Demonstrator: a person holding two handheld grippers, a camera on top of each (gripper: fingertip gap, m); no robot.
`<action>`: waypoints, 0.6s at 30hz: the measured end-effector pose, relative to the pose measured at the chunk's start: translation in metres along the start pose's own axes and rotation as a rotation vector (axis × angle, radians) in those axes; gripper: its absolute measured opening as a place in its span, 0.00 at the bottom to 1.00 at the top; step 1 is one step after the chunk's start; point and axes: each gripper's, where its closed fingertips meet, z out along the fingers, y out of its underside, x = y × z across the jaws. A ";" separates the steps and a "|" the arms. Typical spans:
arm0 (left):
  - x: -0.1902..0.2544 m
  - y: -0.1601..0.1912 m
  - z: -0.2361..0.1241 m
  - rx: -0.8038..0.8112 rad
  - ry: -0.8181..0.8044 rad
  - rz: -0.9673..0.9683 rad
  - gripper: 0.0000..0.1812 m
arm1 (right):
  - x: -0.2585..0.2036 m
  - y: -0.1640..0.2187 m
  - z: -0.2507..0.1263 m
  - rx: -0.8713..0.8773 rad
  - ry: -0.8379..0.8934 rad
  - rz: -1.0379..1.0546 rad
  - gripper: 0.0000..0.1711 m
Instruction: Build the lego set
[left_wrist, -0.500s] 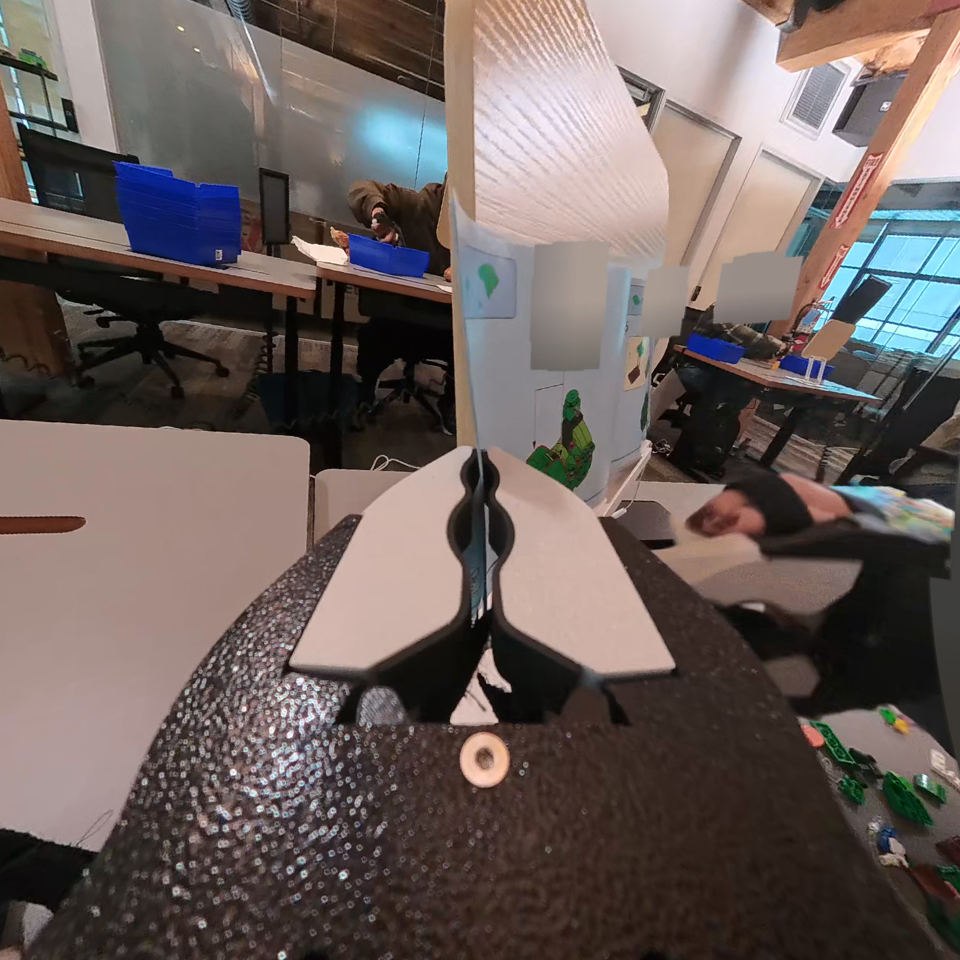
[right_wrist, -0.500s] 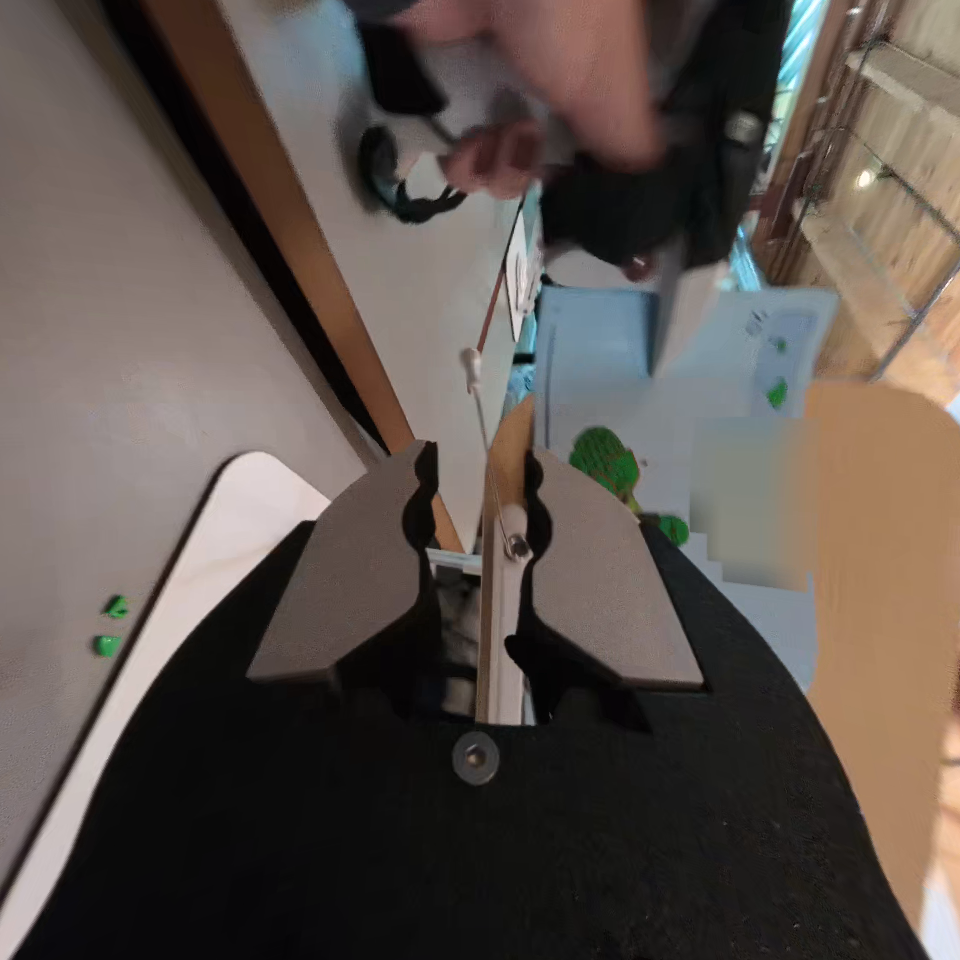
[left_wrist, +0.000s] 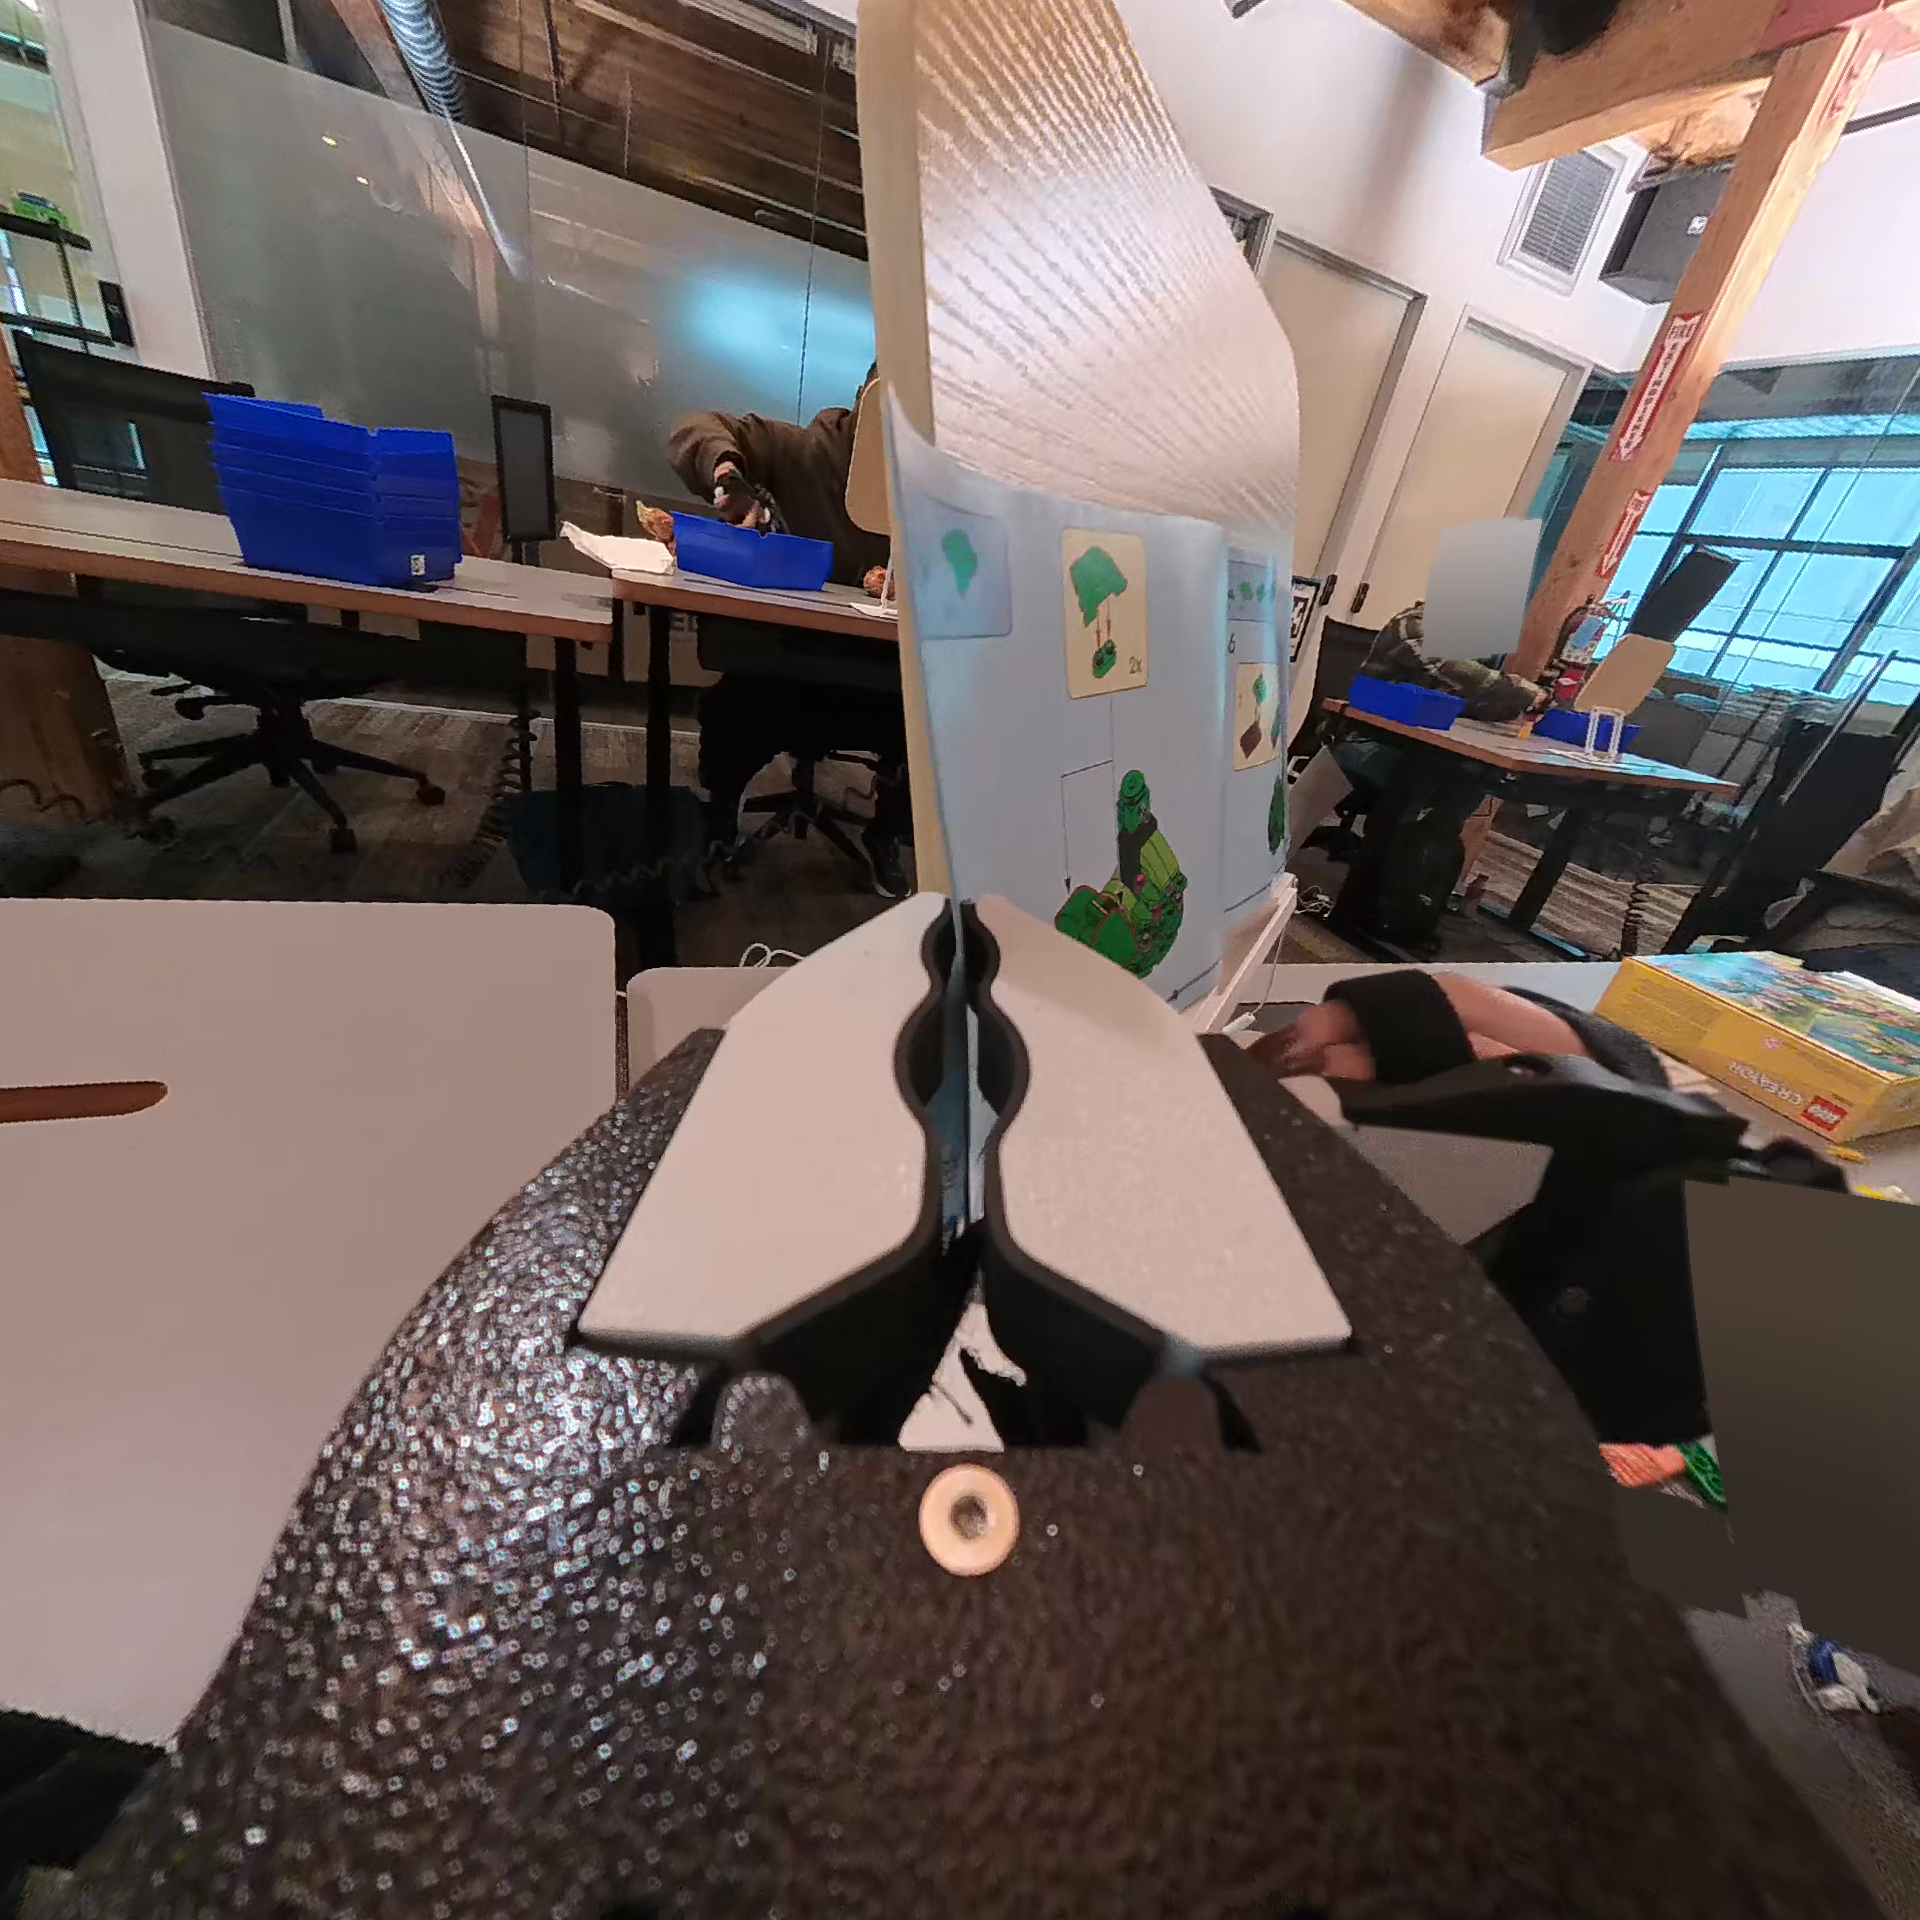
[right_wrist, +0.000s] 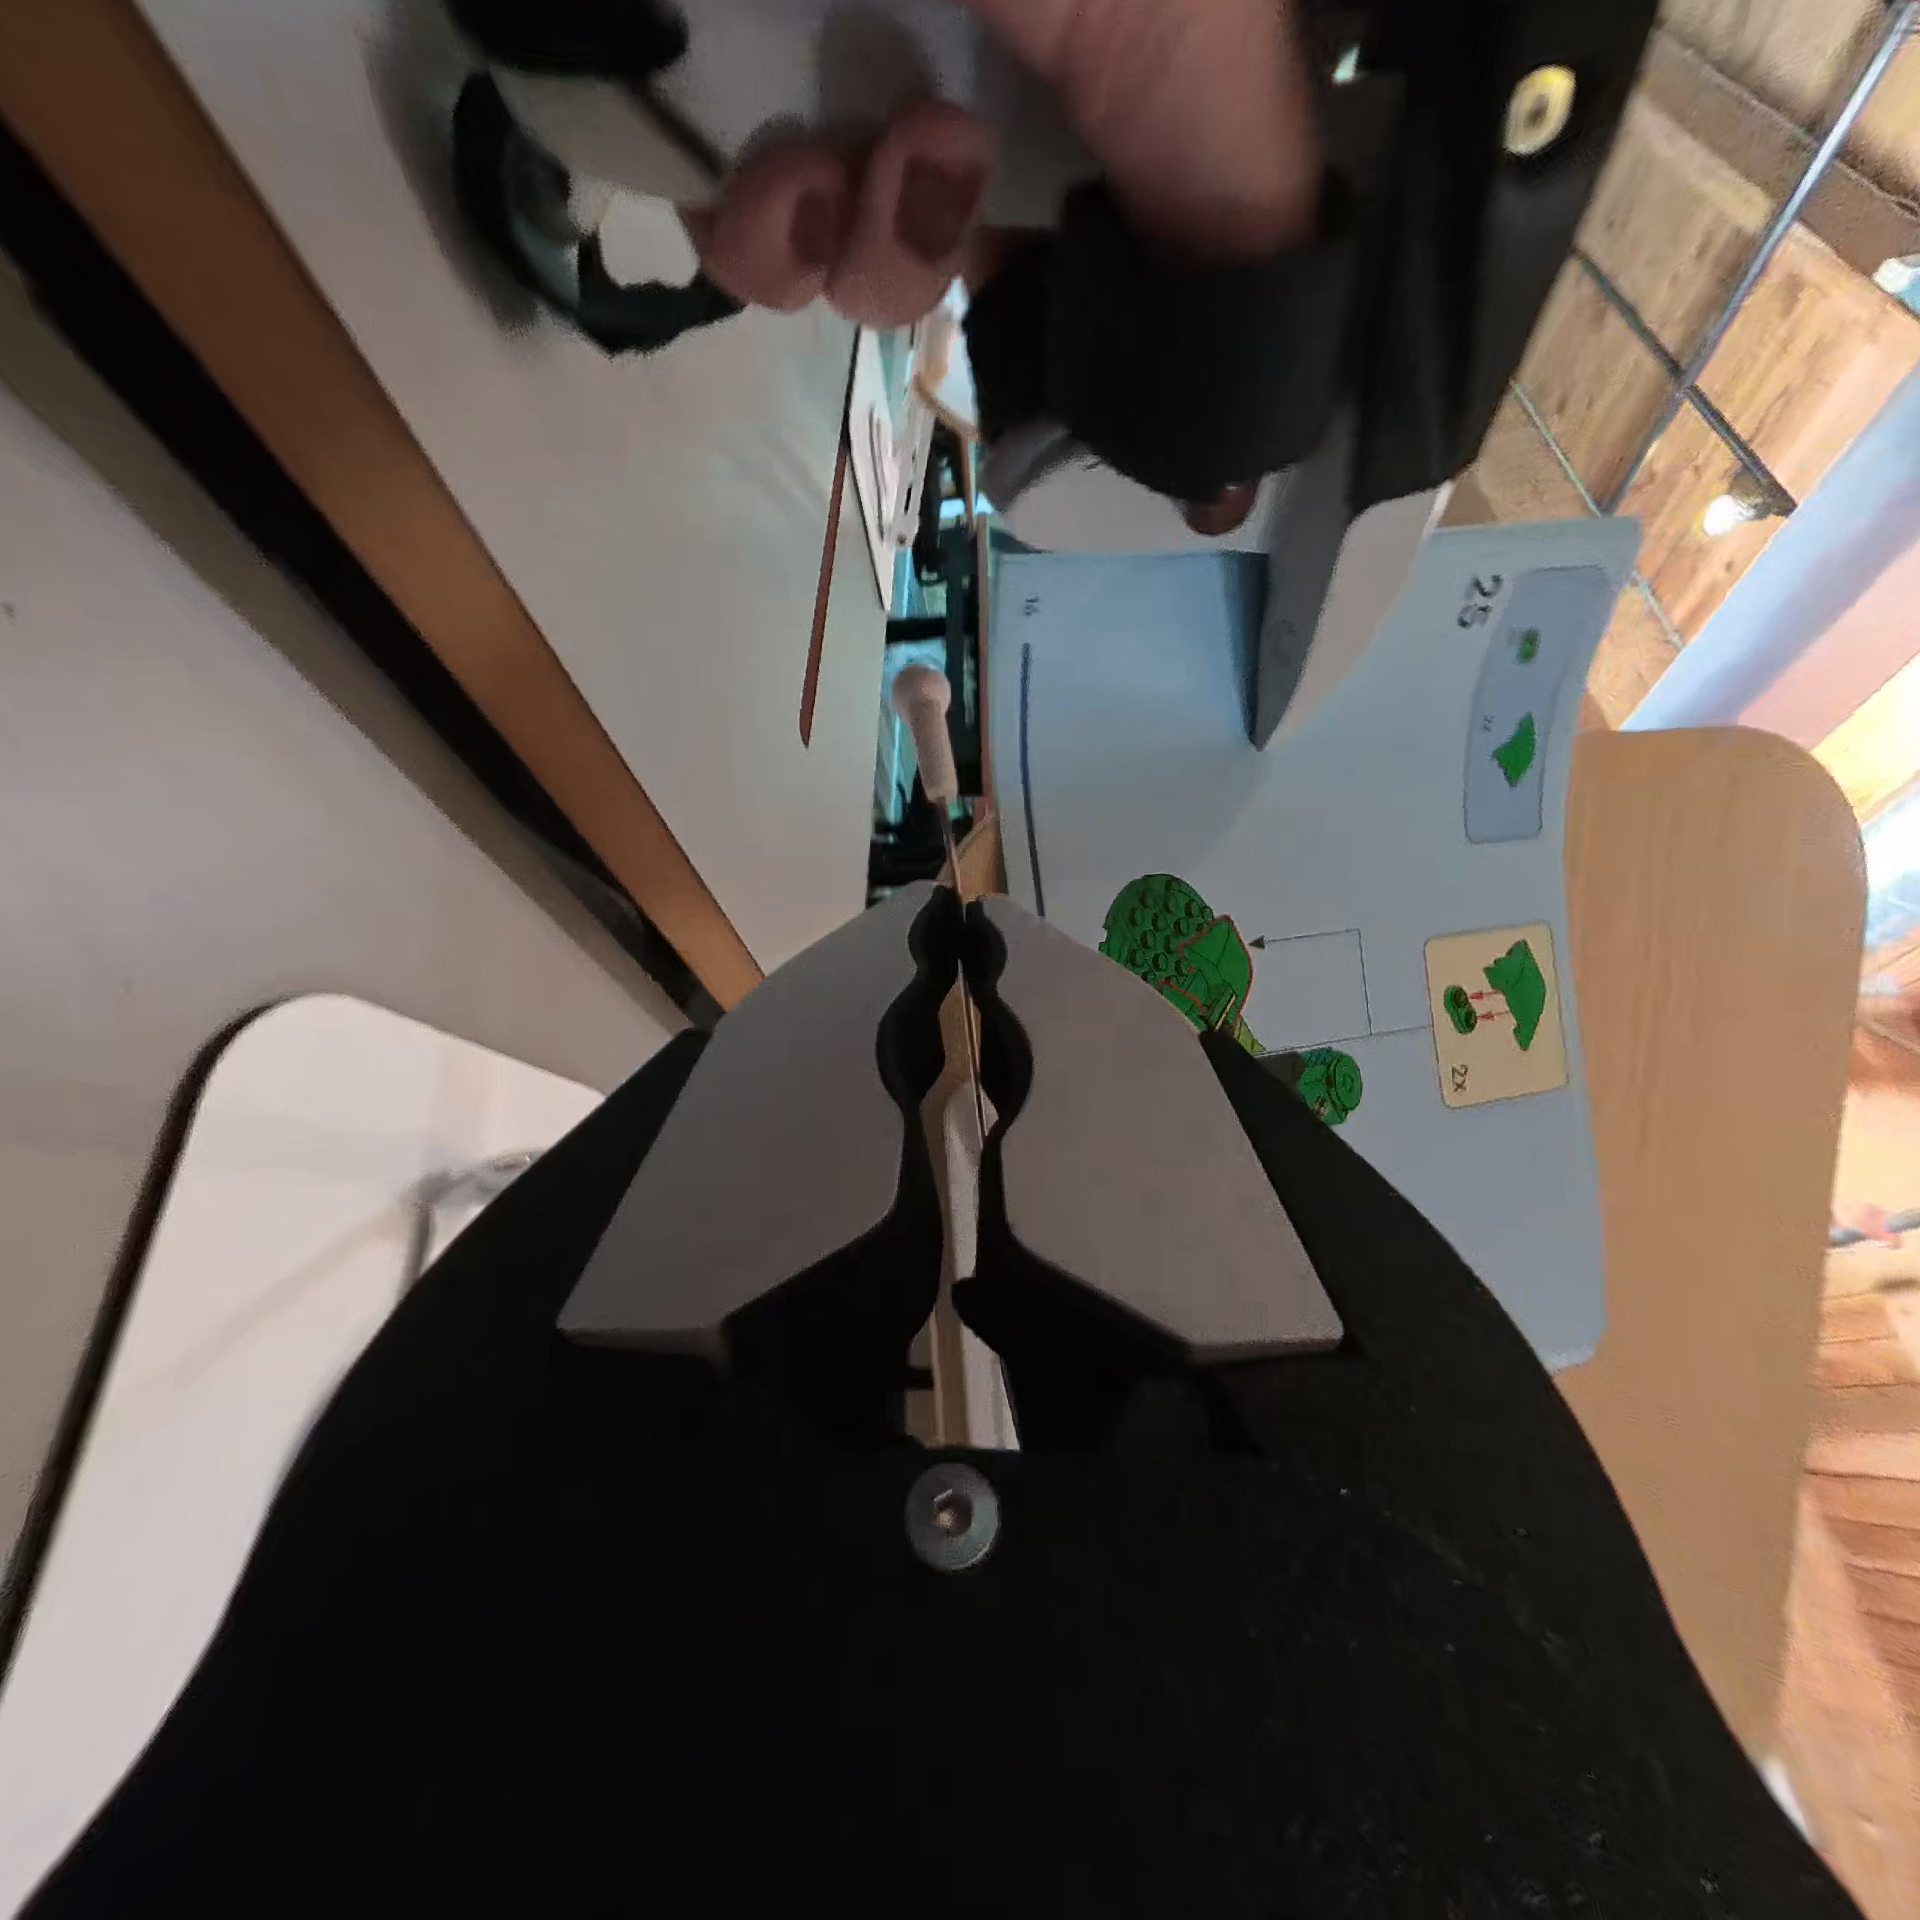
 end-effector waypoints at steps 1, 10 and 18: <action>0.000 0.000 0.000 0.002 0.001 -0.002 0.00 | 0.001 -0.001 0.000 0.019 0.011 0.026 0.00; -0.003 0.000 -0.002 0.021 0.027 -0.075 0.04 | 0.023 0.000 0.001 0.114 0.118 0.404 0.00; -0.003 0.000 -0.002 0.025 0.036 -0.086 0.04 | 0.045 0.015 0.002 0.028 0.252 0.610 0.01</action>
